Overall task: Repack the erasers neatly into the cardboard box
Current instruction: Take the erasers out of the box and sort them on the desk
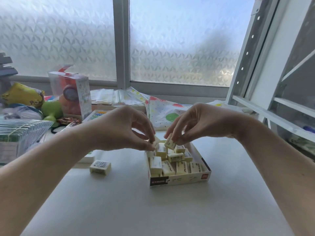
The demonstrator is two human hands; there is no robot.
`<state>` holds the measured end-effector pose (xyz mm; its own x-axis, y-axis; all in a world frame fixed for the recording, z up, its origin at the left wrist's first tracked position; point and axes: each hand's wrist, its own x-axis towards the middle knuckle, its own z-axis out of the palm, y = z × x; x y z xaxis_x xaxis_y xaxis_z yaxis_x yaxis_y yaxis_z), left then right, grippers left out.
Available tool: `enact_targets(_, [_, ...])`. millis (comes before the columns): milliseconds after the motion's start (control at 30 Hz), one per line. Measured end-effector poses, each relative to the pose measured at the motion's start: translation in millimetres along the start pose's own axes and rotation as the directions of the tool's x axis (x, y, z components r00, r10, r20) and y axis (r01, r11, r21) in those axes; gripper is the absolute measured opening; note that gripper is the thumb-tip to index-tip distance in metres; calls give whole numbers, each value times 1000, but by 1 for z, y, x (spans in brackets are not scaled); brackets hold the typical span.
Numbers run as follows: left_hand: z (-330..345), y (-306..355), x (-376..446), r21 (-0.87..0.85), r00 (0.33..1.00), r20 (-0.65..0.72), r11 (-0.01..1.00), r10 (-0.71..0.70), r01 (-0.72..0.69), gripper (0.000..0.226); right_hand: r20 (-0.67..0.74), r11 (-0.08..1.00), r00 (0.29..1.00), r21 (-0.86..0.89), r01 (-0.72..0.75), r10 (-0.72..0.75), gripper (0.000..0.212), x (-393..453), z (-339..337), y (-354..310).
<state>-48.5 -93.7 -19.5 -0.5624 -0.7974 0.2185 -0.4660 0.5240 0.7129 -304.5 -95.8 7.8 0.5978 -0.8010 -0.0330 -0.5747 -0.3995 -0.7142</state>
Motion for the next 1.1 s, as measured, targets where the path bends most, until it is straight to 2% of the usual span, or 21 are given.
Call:
enact_targets(167, [-3, 2, -2, 153, 1000, 23, 988, -17, 13, 17, 13, 996, 1000, -89, -19, 20, 16, -2, 1, -2])
enact_targets(467, [1, 1, -2, 140, 1000, 19, 990, 9, -11, 30, 60, 980, 998, -196, -18, 30, 14, 0, 0, -2])
enact_targets(633, [2, 2, -2, 261, 1000, 12, 965, 7, -10, 20, -2, 954, 1000, -299, -4, 3, 12, 4, 3, -1])
enact_targets(767, [4, 3, -2, 329, 1000, 10, 944, -2, -1, 21, -26, 960, 1000, -280, 7, -15, 13, 4, 4, -3])
enact_targets(933, [-5, 8, -4, 334, 998, 55, 943, -6, -13, 22, -80, 958, 996, -287, 11, -35, 14, 5, 5, -3])
enact_targets(1033, [-26, 14, -10, 318, 998, 9, 947, -56, 50, 16, -119, 941, 992, -338, 5, -48, 13, 7, 6, -2])
enact_targets(1100, [-42, 19, -17, 342, 985, 42, 929, -167, 142, 12, -125, 928, 990, -373, 14, -66, 13, 8, 7, -2])
